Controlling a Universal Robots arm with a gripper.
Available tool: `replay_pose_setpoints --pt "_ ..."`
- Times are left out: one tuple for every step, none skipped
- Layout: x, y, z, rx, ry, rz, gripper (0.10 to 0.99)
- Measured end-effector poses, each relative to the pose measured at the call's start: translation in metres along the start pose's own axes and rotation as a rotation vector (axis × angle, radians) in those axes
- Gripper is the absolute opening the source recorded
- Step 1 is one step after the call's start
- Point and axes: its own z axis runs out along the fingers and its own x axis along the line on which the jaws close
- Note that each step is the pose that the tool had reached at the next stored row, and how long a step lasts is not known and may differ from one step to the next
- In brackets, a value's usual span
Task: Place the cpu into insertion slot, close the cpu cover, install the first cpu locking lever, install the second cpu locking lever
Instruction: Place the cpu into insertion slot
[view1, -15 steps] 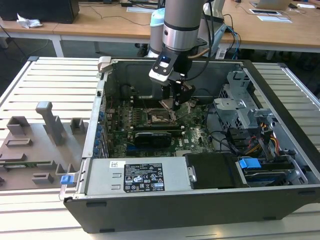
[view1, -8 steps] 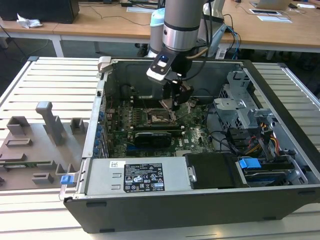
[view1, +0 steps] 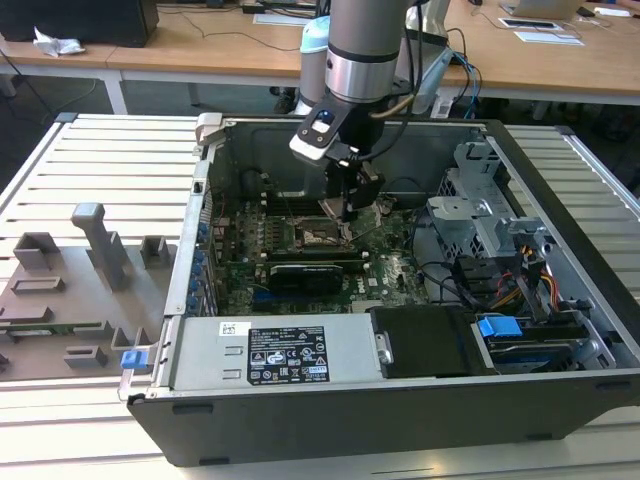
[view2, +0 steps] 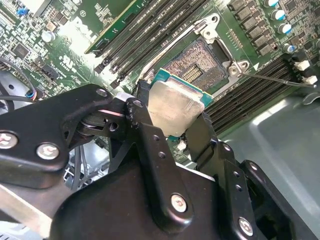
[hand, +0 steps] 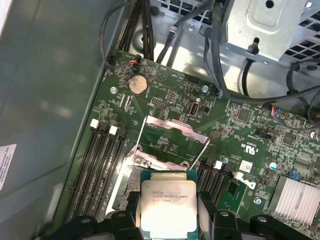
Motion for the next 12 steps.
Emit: replay_pose_setpoints --pt "0.0000 0.0000 0.0001 0.000 0.0000 0.009 0.541" --pt "0.0000 0.0000 0.0001 0.000 0.0000 0.015 0.541" --pt "0.0000 0.0000 0.0002 0.000 0.0000 0.025 0.541" --pt "0.0000 0.0000 0.0002 0.001 0.0000 0.034 0.541" --pt "0.0000 0.0000 0.0002 0.001 0.0000 0.039 0.541" --pt "0.0000 0.0000 0.0003 0.001 0.0000 0.044 0.541" --pt "0.0000 0.0000 0.0003 0.001 0.0000 0.055 0.541" --pt "0.0000 0.0000 0.0004 0.001 0.0000 0.060 0.541" --pt "0.0000 0.0000 0.0004 0.001 0.0000 0.067 0.541" --pt "0.0000 0.0000 0.0005 0.001 0.0000 0.076 0.541" --pt "0.0000 0.0000 0.0005 0.002 -0.0001 0.081 0.541" --pt "0.0000 0.0000 0.0005 0.002 0.0000 0.088 0.541"
